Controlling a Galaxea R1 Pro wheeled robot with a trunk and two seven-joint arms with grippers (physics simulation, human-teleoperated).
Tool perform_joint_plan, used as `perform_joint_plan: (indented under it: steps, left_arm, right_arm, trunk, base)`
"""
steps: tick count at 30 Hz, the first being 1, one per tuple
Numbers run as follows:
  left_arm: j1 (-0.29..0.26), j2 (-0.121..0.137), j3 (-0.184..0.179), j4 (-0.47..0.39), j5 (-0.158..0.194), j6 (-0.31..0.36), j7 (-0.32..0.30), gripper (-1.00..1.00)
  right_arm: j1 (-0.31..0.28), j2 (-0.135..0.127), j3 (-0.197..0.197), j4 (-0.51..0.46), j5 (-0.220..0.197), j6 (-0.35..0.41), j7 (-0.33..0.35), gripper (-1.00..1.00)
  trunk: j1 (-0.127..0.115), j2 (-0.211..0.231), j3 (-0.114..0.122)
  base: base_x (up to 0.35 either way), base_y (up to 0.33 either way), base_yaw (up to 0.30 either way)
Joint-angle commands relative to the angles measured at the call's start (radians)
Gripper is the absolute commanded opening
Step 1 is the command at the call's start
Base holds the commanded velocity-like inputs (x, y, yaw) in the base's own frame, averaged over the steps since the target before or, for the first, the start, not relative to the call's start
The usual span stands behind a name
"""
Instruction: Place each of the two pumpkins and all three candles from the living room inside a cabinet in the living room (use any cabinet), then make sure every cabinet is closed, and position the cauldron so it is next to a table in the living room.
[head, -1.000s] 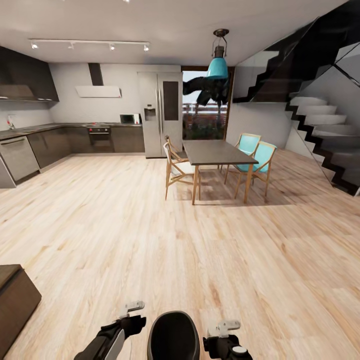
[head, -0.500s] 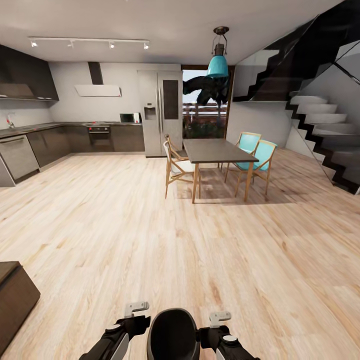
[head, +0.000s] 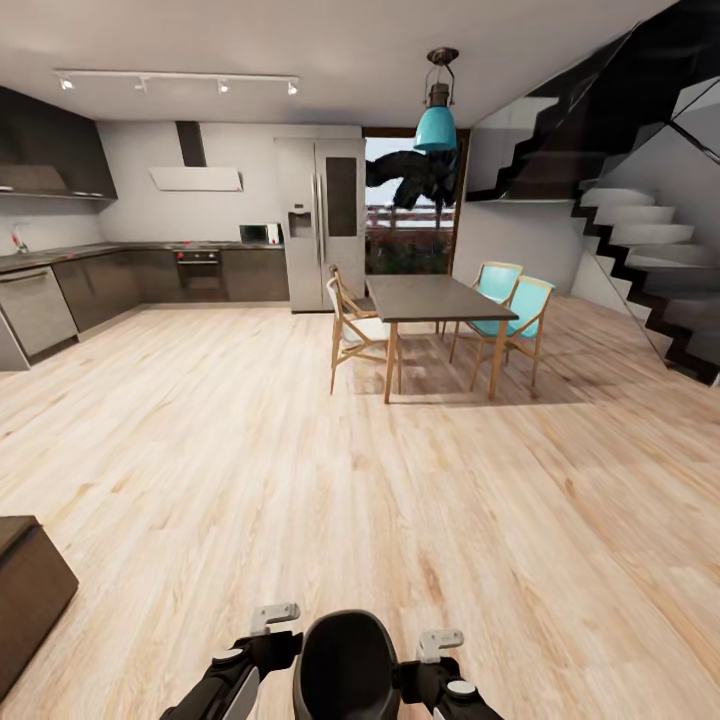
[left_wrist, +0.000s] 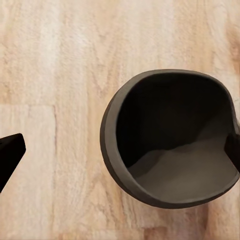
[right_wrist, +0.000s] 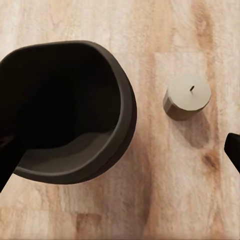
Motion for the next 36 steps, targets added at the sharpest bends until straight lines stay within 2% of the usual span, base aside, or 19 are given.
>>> perform_joint_plan:
  steps: [1,36]
  left_arm:
    - [0.0,-0.001,-0.004,-0.002,0.01,0.005,0.006,1.0]
    - [0.0,-0.01,-0.005,0.012,0.009,0.005,0.006,1.0]
  right_arm:
    - [0.0,0.0,0.004,0.0,0.001,0.002,-0.004,1.0]
    - [0.0,0.0,0.004,0.003,0.001,0.0,-0.004,1.0]
  trunk:
    - [0.004,-0.008,-0.004]
    - [0.138,-0.253,-0.114]
  base:
    - [0.0,0.0,0.0]
    - [0.0,0.0,0.0]
